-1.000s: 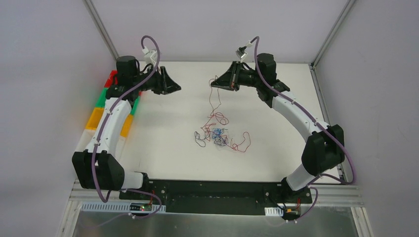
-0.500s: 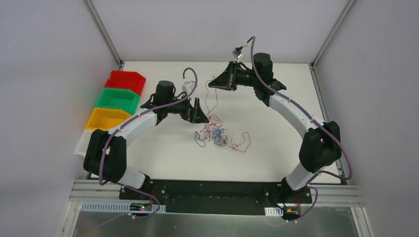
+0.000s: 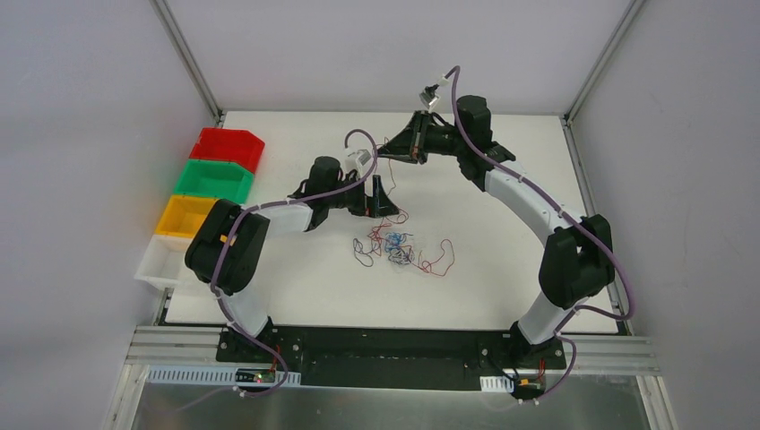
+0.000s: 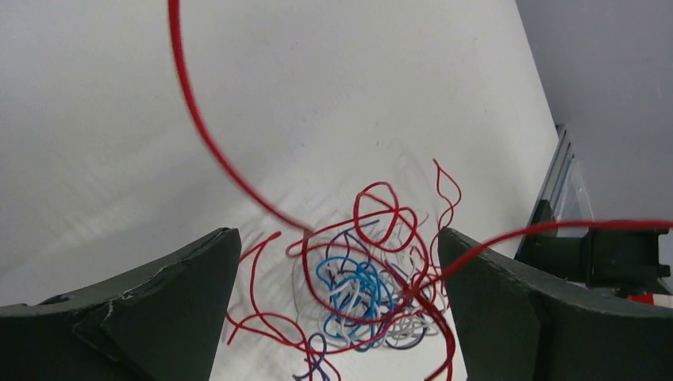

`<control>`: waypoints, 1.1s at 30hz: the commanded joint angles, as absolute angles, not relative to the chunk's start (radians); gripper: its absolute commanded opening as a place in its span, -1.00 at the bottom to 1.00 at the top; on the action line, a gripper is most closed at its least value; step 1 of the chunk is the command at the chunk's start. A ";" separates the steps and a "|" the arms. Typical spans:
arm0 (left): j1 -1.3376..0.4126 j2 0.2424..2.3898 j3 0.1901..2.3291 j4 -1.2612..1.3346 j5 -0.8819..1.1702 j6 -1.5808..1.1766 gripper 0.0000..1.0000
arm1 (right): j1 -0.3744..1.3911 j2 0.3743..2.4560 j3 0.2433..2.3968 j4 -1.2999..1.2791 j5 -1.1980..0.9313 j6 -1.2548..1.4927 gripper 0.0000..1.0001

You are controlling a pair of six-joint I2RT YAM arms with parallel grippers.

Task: Untangle the cables

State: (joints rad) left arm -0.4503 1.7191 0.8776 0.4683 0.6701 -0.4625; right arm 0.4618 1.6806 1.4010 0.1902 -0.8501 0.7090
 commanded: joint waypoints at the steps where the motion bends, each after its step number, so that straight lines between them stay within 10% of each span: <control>1: -0.456 1.765 0.951 0.672 0.670 -0.601 0.96 | 0.461 1.686 1.453 0.247 -0.853 0.727 -1.00; 9: -0.391 1.713 0.993 0.685 0.808 -0.663 -1.00 | 0.359 1.674 1.424 0.226 -0.846 0.718 -1.00; 27: -0.172 1.488 1.409 -0.296 0.730 -0.293 -1.00 | 0.397 1.668 1.289 -0.240 -0.785 0.227 -0.87; 33: -0.172 1.451 1.537 -0.458 0.647 -0.212 -1.00 | 0.396 1.586 1.299 -0.317 -0.700 0.068 0.19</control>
